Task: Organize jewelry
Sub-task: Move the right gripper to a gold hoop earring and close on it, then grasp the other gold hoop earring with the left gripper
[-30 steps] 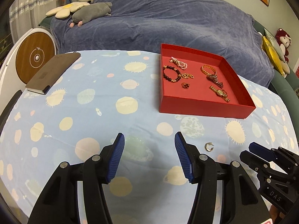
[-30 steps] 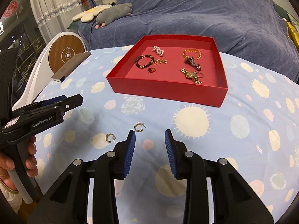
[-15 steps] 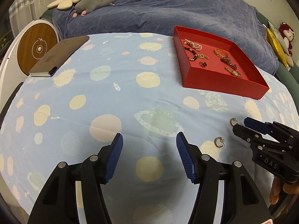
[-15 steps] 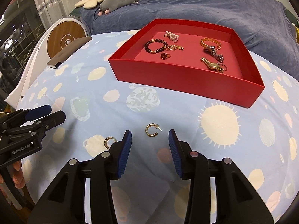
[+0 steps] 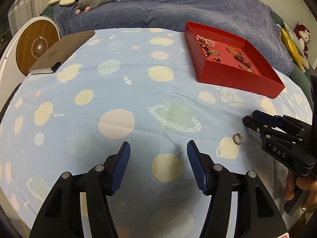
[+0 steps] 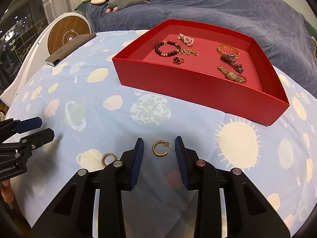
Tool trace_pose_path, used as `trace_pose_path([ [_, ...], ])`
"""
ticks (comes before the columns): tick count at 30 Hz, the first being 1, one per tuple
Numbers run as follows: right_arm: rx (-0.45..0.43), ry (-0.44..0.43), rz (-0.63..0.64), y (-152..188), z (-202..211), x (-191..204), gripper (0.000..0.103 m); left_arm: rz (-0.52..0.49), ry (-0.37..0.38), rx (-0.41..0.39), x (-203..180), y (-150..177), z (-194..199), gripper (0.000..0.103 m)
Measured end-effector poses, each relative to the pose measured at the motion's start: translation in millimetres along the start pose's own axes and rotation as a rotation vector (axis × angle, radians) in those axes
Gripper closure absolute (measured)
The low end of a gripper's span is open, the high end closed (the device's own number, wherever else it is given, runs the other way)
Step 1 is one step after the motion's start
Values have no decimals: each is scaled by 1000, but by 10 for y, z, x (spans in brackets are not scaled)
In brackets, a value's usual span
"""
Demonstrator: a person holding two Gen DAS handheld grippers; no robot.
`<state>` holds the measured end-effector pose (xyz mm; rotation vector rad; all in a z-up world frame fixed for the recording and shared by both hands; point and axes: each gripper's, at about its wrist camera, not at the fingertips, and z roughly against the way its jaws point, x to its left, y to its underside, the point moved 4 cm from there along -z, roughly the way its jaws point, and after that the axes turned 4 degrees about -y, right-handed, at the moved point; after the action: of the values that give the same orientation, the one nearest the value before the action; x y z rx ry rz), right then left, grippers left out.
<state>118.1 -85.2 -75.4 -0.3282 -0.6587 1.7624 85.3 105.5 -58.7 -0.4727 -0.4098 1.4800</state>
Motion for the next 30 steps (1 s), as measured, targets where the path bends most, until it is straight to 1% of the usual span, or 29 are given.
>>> trace_pose_path([
  [1,3,1,-5,1,5,-8,82,1,5,-1,-14,-3,4,46],
  [2,7,-1,-11,7,13,-17,83,-1,11,-1,-36,-7,9,46],
  [10,30,5,-31,124,143,-66,83,-56,54,-1,-330,10,24,46],
  [18,54,-10,-115,278,354,-219,83,-92,86,6,-631,1,-11,46],
  [22,47,-5,-127,313,429,-260,83,-118,107,5,-830,0,-42,46],
  [25,42,-3,-137,323,476,-308,83,-136,116,-3,-952,0,-59,46],
  [30,45,1,-151,390,534,-386,83,-159,103,-7,-1096,7,-117,47],
])
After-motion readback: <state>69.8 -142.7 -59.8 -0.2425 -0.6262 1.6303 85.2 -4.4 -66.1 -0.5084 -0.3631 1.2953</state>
